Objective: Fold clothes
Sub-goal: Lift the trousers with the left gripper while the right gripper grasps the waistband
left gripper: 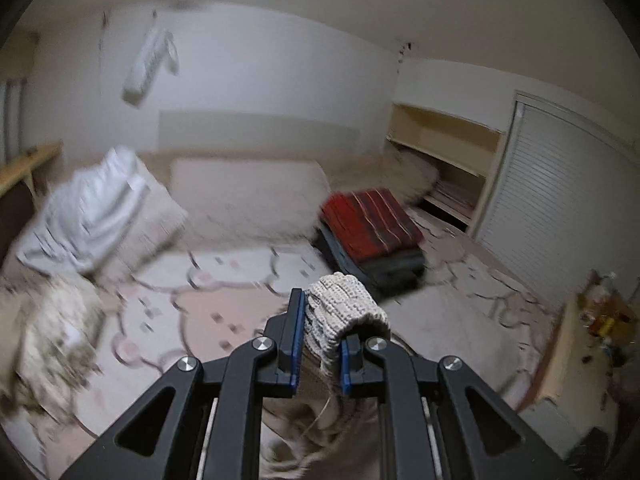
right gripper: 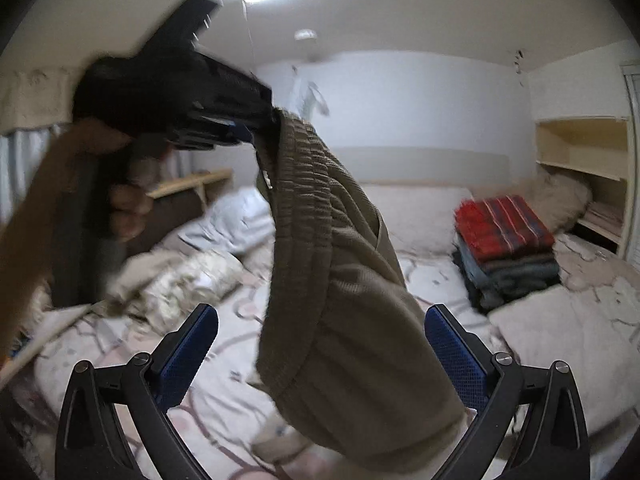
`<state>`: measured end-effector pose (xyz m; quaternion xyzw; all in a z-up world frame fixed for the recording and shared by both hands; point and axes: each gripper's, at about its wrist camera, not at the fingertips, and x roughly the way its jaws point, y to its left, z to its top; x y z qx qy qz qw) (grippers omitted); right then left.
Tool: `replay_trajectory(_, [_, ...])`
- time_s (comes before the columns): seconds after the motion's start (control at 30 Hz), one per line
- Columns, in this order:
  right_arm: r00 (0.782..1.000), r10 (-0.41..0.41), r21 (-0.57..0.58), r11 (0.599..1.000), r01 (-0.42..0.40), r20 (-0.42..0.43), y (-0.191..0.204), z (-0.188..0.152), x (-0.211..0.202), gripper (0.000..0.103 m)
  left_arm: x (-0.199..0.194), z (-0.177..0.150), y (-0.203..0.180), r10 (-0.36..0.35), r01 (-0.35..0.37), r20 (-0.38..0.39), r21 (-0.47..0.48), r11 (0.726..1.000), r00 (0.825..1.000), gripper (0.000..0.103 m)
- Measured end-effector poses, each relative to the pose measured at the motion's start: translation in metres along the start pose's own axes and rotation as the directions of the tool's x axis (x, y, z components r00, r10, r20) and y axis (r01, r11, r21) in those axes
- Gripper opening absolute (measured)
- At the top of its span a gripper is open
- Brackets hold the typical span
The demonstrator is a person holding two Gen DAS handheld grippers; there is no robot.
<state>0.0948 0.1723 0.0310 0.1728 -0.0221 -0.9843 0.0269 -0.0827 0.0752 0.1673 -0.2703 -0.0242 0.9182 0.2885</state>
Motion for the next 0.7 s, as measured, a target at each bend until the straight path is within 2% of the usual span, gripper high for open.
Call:
replay_trajectory(0.07, [1.0,-0.014,0.014,1.0,0.015,-0.027,0.001,-0.006,0.009,0.103,-0.001,-0.005,-0.005,-0.016,0.016,-0.004,0.01,1.0,1.0,0.014])
replay_trajectory(0.17, [0.999,0.011,0.052,0.999,-0.008,-0.052,-0.002,-0.009,0.02,0.103,-0.017,-0.008,-0.011,-0.036,0.035,0.018,0.023,0.999,0.999,0.014])
replay_trajectory(0.23, [0.997,0.011,0.055,0.998,-0.007,-0.077,-0.002,-0.013,0.031,0.103,-0.038,-0.005,-0.009,-0.029,0.028,0.068,0.017,0.999,0.997,0.014])
replay_trajectory(0.33, [0.994,-0.025,0.028,0.999,0.028,-0.104,-0.023,-0.011,0.038,0.103,-0.07,0.004,0.006,-0.003,0.007,0.153,-0.022,1.0,0.988,0.014])
replay_trajectory(0.4, [0.991,-0.052,0.008,0.999,0.053,-0.12,-0.038,-0.009,0.043,0.103,-0.096,0.013,0.016,0.032,-0.021,0.226,-0.052,0.998,0.974,0.014])
replay_trajectory(0.47, [0.989,-0.119,-0.037,0.993,0.116,-0.091,-0.062,0.008,0.04,0.103,-0.112,0.018,0.019,0.059,-0.043,0.265,-0.065,0.997,0.962,0.014])
replay_trajectory(0.53, [0.972,-0.219,-0.064,0.975,0.214,-0.08,-0.086,0.026,0.042,0.103,-0.119,0.02,0.02,0.075,-0.057,0.273,-0.073,0.996,0.959,0.014])
replay_trajectory(0.6, [0.944,-0.321,-0.09,0.945,0.314,-0.082,-0.117,0.046,0.043,0.103,-0.12,0.021,0.019,0.091,-0.072,0.261,-0.079,0.994,0.961,0.014])
replay_trajectory(0.63, [0.942,-0.325,-0.089,0.944,0.318,-0.087,-0.123,0.05,0.041,0.103,-0.111,0.018,0.017,0.098,-0.082,0.229,-0.078,0.994,0.968,0.014])
replay_trajectory(0.7, [0.959,-0.274,-0.065,0.961,0.269,-0.069,-0.126,0.053,0.027,0.103,-0.09,0.013,0.013,0.112,-0.101,0.154,-0.077,0.992,0.982,0.014])
